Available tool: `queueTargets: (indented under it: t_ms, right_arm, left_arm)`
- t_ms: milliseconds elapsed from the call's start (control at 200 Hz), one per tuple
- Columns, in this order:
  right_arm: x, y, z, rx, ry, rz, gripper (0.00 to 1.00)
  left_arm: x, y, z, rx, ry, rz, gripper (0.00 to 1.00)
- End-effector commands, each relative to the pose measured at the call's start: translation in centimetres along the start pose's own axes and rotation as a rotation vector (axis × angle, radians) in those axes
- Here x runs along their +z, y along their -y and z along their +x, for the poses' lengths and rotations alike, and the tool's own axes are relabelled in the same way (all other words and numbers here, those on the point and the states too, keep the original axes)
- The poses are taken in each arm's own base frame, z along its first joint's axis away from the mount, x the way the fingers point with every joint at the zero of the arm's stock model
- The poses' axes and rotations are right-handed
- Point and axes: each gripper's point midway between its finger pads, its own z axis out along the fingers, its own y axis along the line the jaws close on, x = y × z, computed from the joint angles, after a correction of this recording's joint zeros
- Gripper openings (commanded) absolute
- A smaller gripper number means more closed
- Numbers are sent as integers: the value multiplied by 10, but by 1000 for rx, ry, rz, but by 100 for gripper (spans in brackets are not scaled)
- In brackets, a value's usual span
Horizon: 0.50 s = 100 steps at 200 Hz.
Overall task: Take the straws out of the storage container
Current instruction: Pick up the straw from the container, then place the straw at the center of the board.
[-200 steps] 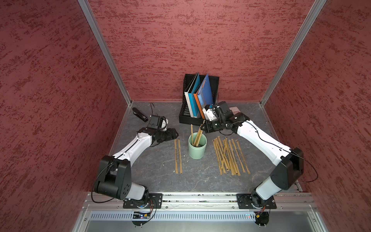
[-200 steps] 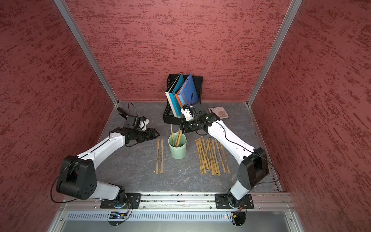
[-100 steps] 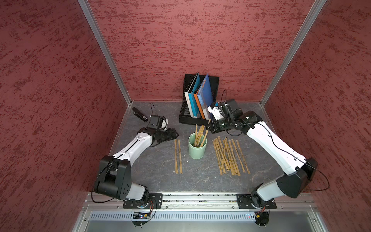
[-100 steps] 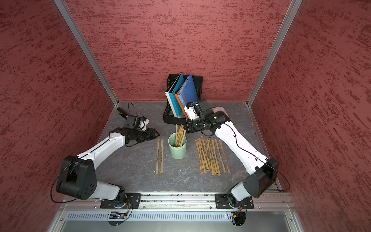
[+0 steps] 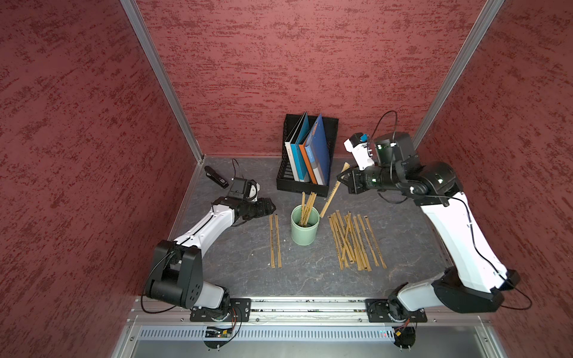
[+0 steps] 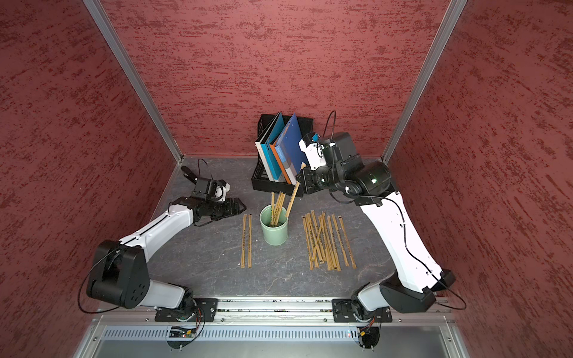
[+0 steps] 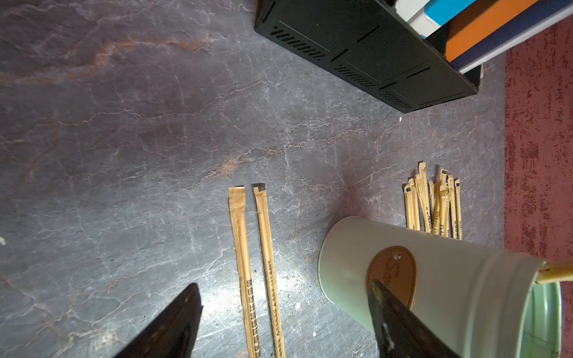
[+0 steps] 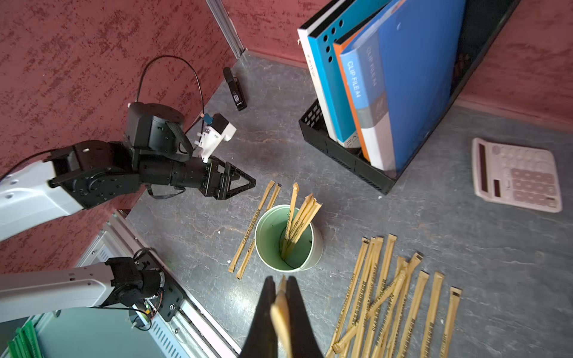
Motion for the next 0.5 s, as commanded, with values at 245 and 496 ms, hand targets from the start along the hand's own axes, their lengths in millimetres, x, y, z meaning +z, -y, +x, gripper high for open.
queueTargets:
  t_ms: [245,496]
  right_arm:
    - [9,38,63,28,-321,197,0]
    - [46,61,103,76,-470,212,0]
  left_arm:
    - [-1,4,-2,7,11,28,84]
    - [2,0,3,8,0,23,85]
